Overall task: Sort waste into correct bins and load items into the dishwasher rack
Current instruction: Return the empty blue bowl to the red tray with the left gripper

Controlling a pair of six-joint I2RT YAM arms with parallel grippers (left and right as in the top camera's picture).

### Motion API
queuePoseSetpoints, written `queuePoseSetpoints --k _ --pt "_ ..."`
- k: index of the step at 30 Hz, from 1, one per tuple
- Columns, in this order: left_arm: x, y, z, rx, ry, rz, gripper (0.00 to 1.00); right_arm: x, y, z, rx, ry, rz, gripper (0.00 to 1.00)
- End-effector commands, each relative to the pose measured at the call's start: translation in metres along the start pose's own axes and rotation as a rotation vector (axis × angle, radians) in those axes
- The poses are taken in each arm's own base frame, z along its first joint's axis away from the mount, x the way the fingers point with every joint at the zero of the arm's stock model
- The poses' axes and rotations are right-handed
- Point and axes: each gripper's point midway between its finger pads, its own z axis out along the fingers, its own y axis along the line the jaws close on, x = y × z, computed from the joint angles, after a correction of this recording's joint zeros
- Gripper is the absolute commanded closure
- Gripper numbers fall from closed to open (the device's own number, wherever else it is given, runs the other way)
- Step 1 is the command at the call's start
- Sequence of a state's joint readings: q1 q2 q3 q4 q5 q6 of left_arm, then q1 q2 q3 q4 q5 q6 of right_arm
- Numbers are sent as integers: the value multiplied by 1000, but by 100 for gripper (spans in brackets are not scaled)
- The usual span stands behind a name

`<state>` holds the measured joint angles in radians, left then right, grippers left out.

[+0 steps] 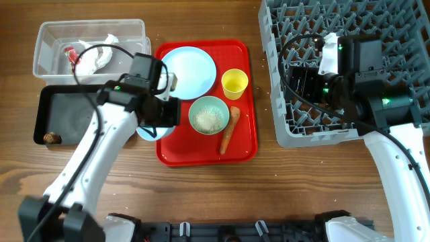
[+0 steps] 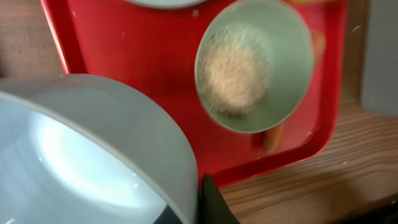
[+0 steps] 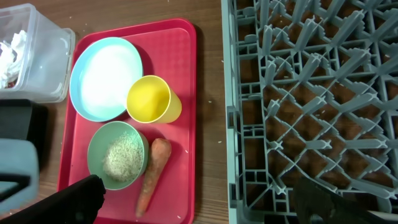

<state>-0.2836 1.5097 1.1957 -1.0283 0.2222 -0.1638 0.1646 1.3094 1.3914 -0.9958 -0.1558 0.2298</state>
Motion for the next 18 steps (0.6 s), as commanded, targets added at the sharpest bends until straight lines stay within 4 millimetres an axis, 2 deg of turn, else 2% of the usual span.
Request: queuePoseSetpoints --k 1,4,8,11,15,18 --pt "20 -9 22 -47 109 46 96 -6 1 -1 -1 -11 -20 0" --pt "34 -23 31 -90 154 128 96 -6 1 -1 -1 -12 -20 0" --pt "53 -21 43 -185 184 214 96 -6 1 -1 -1 -12 -20 0" --pt "68 -14 61 -210 198 242 96 -7 1 -1 -2 -14 -20 0" --pt "69 -10 79 -204 166 248 94 -8 1 -1 -2 -17 -21 0" --pt "63 -10 84 -202 127 252 85 -8 1 -1 -2 -18 -21 0"
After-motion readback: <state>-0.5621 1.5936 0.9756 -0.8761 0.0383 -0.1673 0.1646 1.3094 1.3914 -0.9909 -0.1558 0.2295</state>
